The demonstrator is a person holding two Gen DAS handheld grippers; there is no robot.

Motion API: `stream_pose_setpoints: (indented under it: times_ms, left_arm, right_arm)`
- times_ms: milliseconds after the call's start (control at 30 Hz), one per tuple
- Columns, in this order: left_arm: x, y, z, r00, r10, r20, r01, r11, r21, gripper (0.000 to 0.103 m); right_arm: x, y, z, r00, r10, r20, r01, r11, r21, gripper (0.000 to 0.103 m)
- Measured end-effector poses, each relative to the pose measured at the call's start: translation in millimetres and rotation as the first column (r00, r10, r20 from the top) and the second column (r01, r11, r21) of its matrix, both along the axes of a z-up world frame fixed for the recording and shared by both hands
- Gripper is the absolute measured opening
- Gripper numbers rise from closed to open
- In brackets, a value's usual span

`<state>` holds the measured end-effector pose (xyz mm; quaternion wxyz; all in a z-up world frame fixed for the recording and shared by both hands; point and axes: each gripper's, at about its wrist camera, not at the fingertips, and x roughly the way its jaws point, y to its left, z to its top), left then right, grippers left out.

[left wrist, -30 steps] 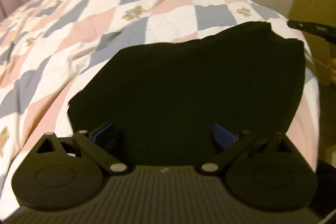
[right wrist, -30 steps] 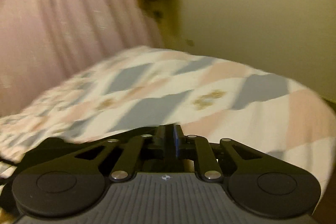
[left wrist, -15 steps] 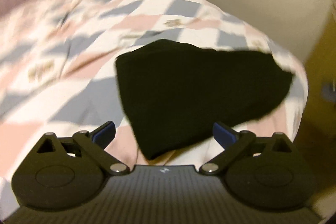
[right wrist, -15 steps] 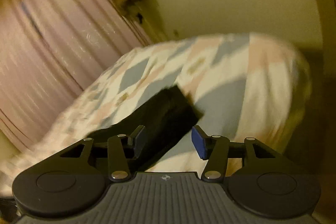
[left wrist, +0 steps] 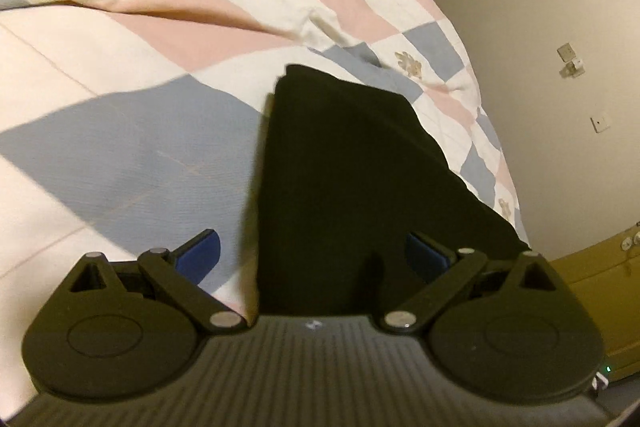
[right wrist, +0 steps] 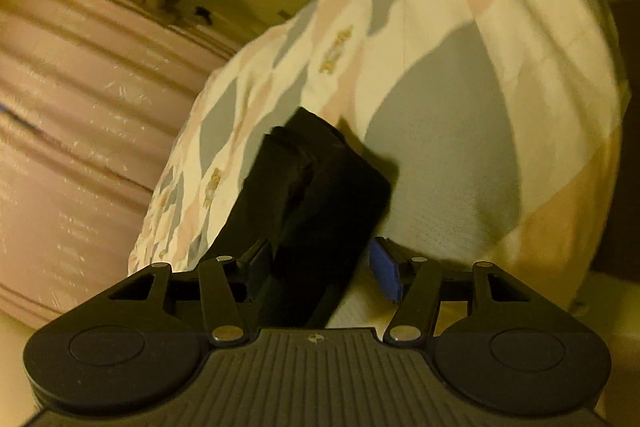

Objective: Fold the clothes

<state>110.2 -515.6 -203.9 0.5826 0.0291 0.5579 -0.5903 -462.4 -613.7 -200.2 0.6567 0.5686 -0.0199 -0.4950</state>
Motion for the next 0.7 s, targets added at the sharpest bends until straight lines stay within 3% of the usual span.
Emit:
stream_pose_setpoints:
  times_ms: [133, 200, 233, 267, 333, 567, 700]
  left_arm:
    - [-13.6, -8.8, -1.5, 0.999, -0.037, 0.024, 0.037, 0.999, -0.002, 0.092]
    - [-20.6, -11.4, -0.3, 0.997, -0.058, 0.055, 0.058, 0.998, 0.012, 0.063]
    - [-23.0, -12.1, 0.7, 0.995, -0.065, 0.071, 0.063, 0.998, 0.023, 0.038]
    - [-23.2, -11.6, 2.0, 0.996, -0.064, 0.063, 0.063, 0.998, 0.029, 0.026]
    - [-21.8, -6.3, 9.8, 0.998, -0.059, 0.02, 0.058, 0.998, 0.023, 0.014]
    - [-64.2, 45.2, 74.6, 0.994, -0.099, 0.041, 0.1, 0.995, -0.031, 0.007]
    - [-74.7, 73.0, 57.2, 0.996, -0.029, 0.079, 0.028, 0.999, 0.014, 0.009]
  right_arm:
    - [2.0, -13.6, 1.6, 1.0, 0.012, -0.006, -0.012, 1.0, 0.018, 0.058]
    - [2.7, -20.1, 3.9, 1.0, 0.023, -0.011, -0.022, 0.999, 0.025, 0.039]
    - [3.1, -23.3, 5.0, 1.0, 0.028, -0.013, -0.027, 0.999, 0.029, 0.029]
    - [3.5, -26.5, 6.2, 0.999, 0.033, -0.015, -0.033, 0.999, 0.032, 0.025]
    - [4.3, -33.0, 8.4, 0.999, 0.044, -0.019, -0.043, 0.998, 0.039, 0.021]
    - [-14.3, -48.3, 48.7, 0.99, 0.096, -0.103, -0.092, 0.995, 0.039, 0.02]
    - [-24.8, -52.4, 28.6, 0.975, 0.14, -0.169, -0.122, 0.986, 0.115, 0.031]
